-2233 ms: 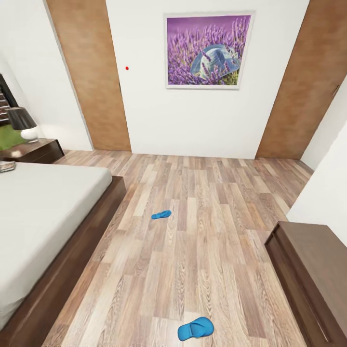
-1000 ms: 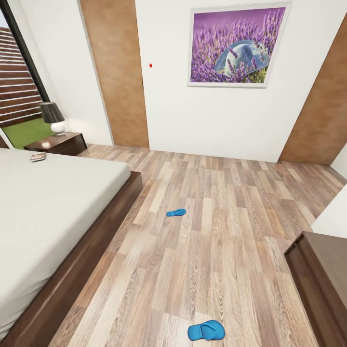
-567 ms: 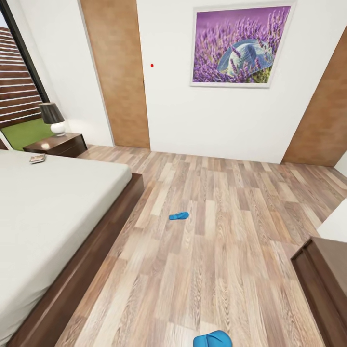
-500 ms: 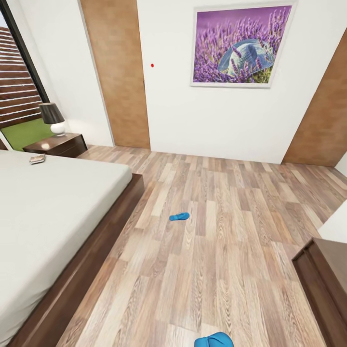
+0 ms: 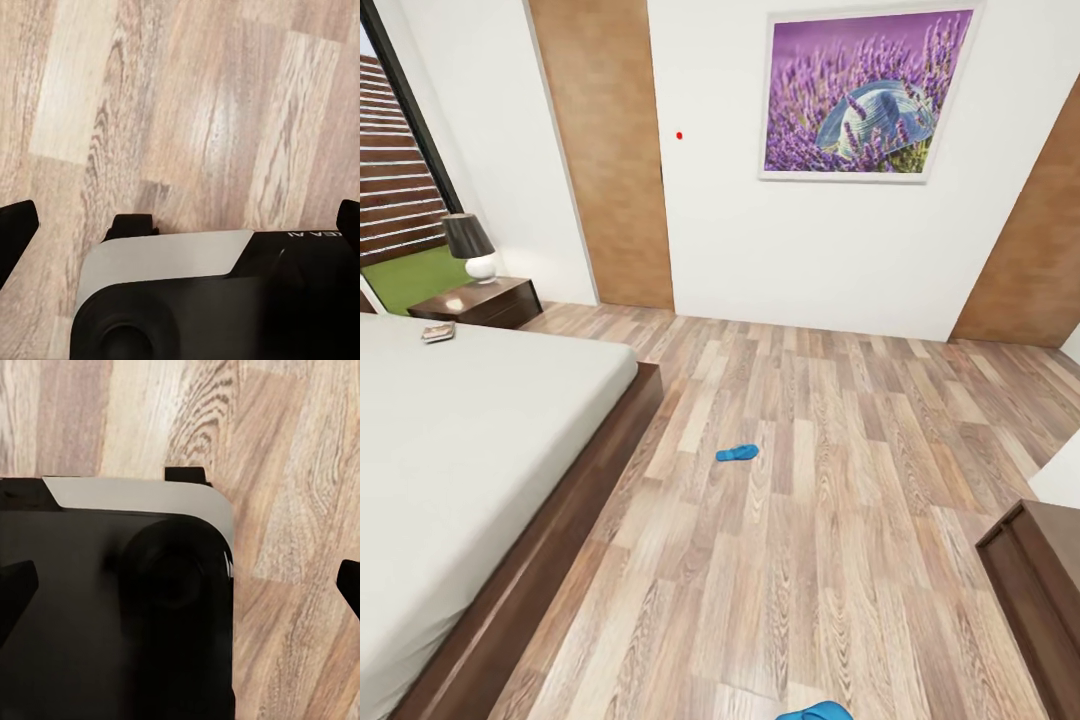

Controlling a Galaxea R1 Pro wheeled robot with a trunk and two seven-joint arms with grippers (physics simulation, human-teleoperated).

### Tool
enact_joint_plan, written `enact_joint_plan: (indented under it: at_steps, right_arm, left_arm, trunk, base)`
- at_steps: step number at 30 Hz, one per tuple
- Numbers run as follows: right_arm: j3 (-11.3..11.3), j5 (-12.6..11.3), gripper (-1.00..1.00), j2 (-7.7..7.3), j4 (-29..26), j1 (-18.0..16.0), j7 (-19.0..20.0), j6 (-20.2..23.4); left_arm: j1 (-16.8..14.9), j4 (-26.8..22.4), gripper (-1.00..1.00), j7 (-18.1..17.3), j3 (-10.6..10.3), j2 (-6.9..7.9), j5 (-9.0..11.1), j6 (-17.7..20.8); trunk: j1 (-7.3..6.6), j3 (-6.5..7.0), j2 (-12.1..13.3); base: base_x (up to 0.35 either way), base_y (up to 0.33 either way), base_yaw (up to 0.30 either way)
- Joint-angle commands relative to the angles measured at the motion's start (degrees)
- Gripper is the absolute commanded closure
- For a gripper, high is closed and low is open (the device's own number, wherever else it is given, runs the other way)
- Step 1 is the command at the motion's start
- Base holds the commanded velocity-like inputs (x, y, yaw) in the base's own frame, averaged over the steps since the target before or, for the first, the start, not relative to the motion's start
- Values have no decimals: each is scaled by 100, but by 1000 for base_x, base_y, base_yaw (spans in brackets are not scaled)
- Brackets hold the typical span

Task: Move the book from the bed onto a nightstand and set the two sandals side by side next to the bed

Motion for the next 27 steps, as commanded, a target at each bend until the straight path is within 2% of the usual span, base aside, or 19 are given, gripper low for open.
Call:
enact_joint_plan:
  at_steps: [1, 15, 22, 24, 27]
  right_arm:
    - [-4, -1, -100, -1, -5, 0, -7, -12]
    - [-8, -1, -100, -5, -14, -4, -7, -12]
    - [-12, -1, -100, -13, -32, -4, -7, -12]
    - [-12, -1, -100, -15, -37, -3, -7, -12]
    - [-14, -1, -100, -21, -46, -4, -7, -12]
  left_arm:
    - [-1, 1, -100, -1, 1, -1, -2, -15]
    - [-6, -70, -100, 1, 4, -1, 6, -10]
    - [-21, -575, -100, 40, 1, -15, 8, 52]
    - [-35, -754, -100, 50, 1, -25, 11, 151]
    - [-104, -916, -100, 52, 1, -31, 14, 594]
  trunk:
    - [1, -3, -2]
    - [1, -3, -2]
    - [1, -3, -2]
    - [1, -3, -2]
    - [1, -3, -2]
  base:
    - [60, 70, 0]
    - [8, 10, 0]
    - [0, 0, 0]
    - [0, 0, 0]
    - [0, 0, 0]
